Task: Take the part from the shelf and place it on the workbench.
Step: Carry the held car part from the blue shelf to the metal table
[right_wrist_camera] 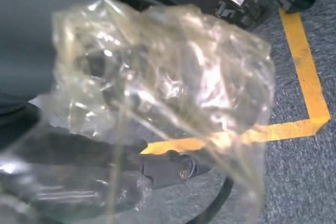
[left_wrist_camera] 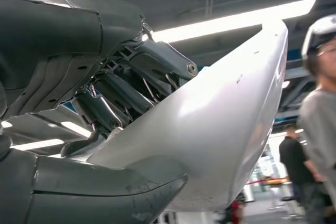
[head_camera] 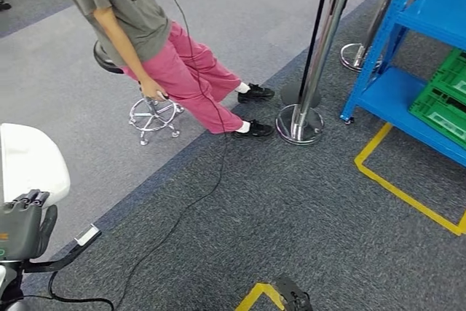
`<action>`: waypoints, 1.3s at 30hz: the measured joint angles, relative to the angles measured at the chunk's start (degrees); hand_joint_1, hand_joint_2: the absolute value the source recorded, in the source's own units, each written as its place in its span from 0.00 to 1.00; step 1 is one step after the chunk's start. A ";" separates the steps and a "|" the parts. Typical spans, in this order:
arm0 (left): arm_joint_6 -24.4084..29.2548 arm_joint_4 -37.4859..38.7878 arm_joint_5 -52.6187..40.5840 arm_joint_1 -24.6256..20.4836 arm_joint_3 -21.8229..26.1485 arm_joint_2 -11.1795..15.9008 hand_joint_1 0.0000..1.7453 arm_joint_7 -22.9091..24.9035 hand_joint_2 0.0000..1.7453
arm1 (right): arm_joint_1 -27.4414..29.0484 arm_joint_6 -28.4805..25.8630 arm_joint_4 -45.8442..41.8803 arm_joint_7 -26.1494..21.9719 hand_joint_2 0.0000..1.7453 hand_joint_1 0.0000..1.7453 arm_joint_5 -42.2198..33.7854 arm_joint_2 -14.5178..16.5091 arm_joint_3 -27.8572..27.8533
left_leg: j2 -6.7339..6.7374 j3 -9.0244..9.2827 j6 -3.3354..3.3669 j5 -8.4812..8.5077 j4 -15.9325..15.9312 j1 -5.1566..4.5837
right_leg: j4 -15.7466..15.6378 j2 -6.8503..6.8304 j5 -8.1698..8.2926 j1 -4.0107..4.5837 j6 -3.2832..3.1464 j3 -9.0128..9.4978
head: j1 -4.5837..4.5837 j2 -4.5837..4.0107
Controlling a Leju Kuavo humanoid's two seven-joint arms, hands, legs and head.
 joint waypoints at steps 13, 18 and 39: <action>0.73 -0.04 0.97 0.81 0.43 -0.03 1.00 -1.05 1.00 | -0.06 0.08 -0.27 -1.21 0.00 0.00 -0.13 -0.13 0.39 | 1.29 6.97 3.22 6.20 -13.79 -0.42 | 5.20 -2.16 -5.40 0.53 2.57 -0.56 | 0.46 0.00; 0.87 -0.05 1.02 0.85 0.41 -0.12 1.00 -1.20 1.00 | 0.56 0.27 -0.27 -1.16 0.00 0.00 -0.13 -0.23 0.47 | -2.58 6.93 3.58 6.17 -13.72 -0.67 | 15.94 1.01 -7.21 0.62 2.19 -7.44 | 0.61 0.00; 2.77 0.04 2.44 0.26 0.89 -0.01 1.00 -3.30 1.00 | 0.24 0.83 -0.49 -1.11 0.00 0.00 -0.23 -0.41 1.35 | 4.56 6.45 1.62 5.74 -12.89 -1.12 | 0.16 -5.57 -1.94 1.41 0.91 1.25 | 0.06 0.01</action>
